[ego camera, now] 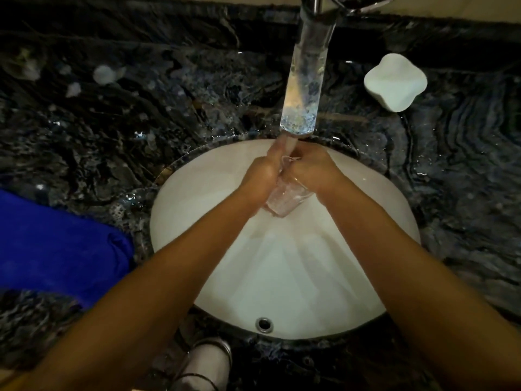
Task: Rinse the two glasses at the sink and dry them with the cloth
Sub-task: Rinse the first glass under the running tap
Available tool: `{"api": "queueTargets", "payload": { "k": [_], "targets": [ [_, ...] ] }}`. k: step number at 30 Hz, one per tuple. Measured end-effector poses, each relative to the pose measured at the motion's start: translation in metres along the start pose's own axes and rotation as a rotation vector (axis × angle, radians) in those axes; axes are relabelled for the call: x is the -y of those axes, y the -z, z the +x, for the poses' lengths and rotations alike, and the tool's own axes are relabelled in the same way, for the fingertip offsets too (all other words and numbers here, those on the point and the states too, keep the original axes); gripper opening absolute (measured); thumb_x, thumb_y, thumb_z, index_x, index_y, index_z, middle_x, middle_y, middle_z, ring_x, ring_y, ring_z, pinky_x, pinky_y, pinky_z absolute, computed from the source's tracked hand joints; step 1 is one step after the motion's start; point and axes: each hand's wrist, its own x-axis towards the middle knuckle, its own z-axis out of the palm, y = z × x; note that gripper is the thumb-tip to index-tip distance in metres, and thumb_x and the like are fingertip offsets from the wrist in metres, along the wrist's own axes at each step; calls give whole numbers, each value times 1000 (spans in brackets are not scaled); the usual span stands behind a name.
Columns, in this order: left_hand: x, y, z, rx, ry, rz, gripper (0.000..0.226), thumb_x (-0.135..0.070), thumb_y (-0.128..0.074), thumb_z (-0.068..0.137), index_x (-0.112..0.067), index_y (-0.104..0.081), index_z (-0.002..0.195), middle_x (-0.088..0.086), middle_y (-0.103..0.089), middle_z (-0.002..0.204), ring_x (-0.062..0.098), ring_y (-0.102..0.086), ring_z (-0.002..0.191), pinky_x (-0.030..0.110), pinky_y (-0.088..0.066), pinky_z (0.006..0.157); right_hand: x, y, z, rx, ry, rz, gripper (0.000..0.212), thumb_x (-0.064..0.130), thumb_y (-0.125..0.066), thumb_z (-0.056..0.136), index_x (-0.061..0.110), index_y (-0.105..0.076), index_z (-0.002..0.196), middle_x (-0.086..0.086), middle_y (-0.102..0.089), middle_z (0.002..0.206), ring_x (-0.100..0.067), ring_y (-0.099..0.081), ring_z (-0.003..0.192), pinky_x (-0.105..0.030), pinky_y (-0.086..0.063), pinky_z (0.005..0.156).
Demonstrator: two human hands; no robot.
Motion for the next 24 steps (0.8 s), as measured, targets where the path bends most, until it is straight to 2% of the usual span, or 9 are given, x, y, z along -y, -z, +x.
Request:
{"api": "queueTargets", "payload": {
  "k": [3, 6, 8, 10, 13, 15, 19, 21, 24],
  "targets": [
    [9, 0, 0, -117, 66, -106, 72, -77, -34, 94, -20, -77, 84, 12, -80, 87, 33, -78, 88, 53, -59, 95, 7, -14, -6, -261, -17, 133, 11, 19, -69, 95, 17, -80, 96, 3, -78, 88, -14, -75, 82, -32, -59, 77],
    [12, 3, 1, -128, 82, -217, 68, -69, -31, 102, -20, -77, 89, 11, -80, 94, 29, -76, 97, 46, -59, 94, 7, -37, -45, -359, 196, -32, 23, 28, -55, 101, 17, -70, 114, 3, -76, 106, -17, -70, 99, -33, -55, 88],
    [13, 11, 4, -142, 9, -97, 68, -65, -32, 103, -17, -74, 80, 12, -79, 90, 28, -74, 95, 44, -56, 96, 2, -41, -69, -275, 289, -298, 38, 38, -46, 96, 17, -67, 120, -1, -75, 106, -19, -66, 95, -31, -48, 79],
    [12, 14, 2, -202, -92, 113, 62, -55, -32, 106, -16, -63, 69, 10, -72, 78, 29, -70, 84, 41, -53, 85, 1, -28, -67, -94, 147, -344, 47, 45, -39, 87, 14, -72, 98, -5, -76, 93, -25, -68, 87, -36, -46, 74],
    [8, 12, -3, -140, -300, 430, 37, -32, -30, 97, -13, -54, 76, 11, -63, 81, 33, -61, 82, 39, -43, 71, 10, -4, -44, 196, -170, 71, 26, 33, -56, 78, 13, -72, 75, -3, -76, 81, -21, -69, 83, -40, -50, 90],
    [0, 15, -2, -147, -312, 484, 37, -29, -29, 85, -9, -59, 84, 19, -66, 91, 34, -60, 87, 41, -43, 73, 17, 2, -33, 312, -150, 149, 11, 23, -61, 76, 17, -69, 70, 2, -70, 71, -18, -62, 76, -36, -46, 84],
    [-15, 25, 4, -99, -206, 274, 35, -22, -38, 98, -9, -68, 85, 17, -75, 88, 34, -69, 86, 42, -52, 76, 33, 3, -28, 340, -20, -237, 14, 15, -64, 86, 13, -78, 84, -2, -77, 83, -20, -70, 82, -32, -52, 77],
    [-18, 27, 1, -54, -61, 18, 39, -16, -34, 106, -15, -66, 83, 3, -74, 68, 23, -70, 69, 32, -54, 66, 37, 5, -29, 328, 71, -225, 12, 19, -65, 84, 21, -74, 76, -3, -73, 78, -20, -69, 75, -33, -53, 66],
    [-14, 28, -1, 83, 7, -202, 41, -18, -31, 107, -8, -70, 98, 13, -76, 75, 32, -72, 73, 35, -59, 66, 34, 9, -24, 231, 129, -26, 8, 18, -69, 88, 17, -73, 81, 6, -58, 58, -9, -54, 52, -25, -40, 49]
  ]
}}
